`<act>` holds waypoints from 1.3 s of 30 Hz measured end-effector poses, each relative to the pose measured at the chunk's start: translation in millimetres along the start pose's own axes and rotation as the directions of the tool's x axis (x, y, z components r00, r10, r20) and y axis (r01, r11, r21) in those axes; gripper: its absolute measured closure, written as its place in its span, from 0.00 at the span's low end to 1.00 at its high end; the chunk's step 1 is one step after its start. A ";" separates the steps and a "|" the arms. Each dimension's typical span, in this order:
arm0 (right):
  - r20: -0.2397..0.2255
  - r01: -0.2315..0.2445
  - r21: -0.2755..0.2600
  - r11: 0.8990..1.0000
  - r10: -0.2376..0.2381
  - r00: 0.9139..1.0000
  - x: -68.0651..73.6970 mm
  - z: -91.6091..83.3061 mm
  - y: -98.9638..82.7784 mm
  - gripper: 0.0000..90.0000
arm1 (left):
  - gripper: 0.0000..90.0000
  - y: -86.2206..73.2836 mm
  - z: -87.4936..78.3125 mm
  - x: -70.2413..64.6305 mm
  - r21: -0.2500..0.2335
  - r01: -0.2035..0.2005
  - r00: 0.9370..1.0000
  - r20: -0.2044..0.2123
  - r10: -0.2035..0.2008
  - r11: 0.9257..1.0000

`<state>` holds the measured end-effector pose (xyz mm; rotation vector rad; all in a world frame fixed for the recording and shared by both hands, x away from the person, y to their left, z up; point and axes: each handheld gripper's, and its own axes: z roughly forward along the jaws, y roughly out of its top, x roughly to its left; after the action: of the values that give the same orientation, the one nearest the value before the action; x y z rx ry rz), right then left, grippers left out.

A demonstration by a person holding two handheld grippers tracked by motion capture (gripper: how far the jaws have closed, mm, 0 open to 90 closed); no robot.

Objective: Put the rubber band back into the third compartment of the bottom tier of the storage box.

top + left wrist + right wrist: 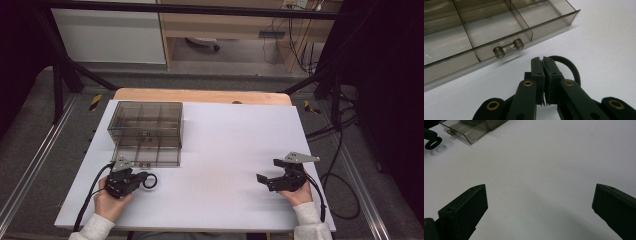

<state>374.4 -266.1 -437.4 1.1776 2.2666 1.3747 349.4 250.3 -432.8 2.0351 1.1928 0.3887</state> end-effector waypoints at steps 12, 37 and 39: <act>0.002 0.000 0.001 1.000 0.000 1.000 0.1 -0.3 0.1 0.01 | 0.97 1.8 -6.3 1.0 -0.024 0.009 1.000 0.008 -0.009 1.000; 0.001 -0.005 -0.002 1.000 0.005 1.000 0.2 -1.1 0.1 0.01 | 0.97 6.5 -16.8 0.8 -0.050 0.004 1.000 0.019 -0.003 0.999; 0.001 -0.005 -0.003 1.000 0.005 1.000 0.4 -1.2 0.1 0.01 | 0.97 6.7 -17.1 0.5 -0.051 0.000 1.000 0.019 0.001 0.999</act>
<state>373.5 -266.5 -436.6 1.1833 2.2620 1.3784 344.0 256.2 -416.3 1.9916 1.1595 0.3946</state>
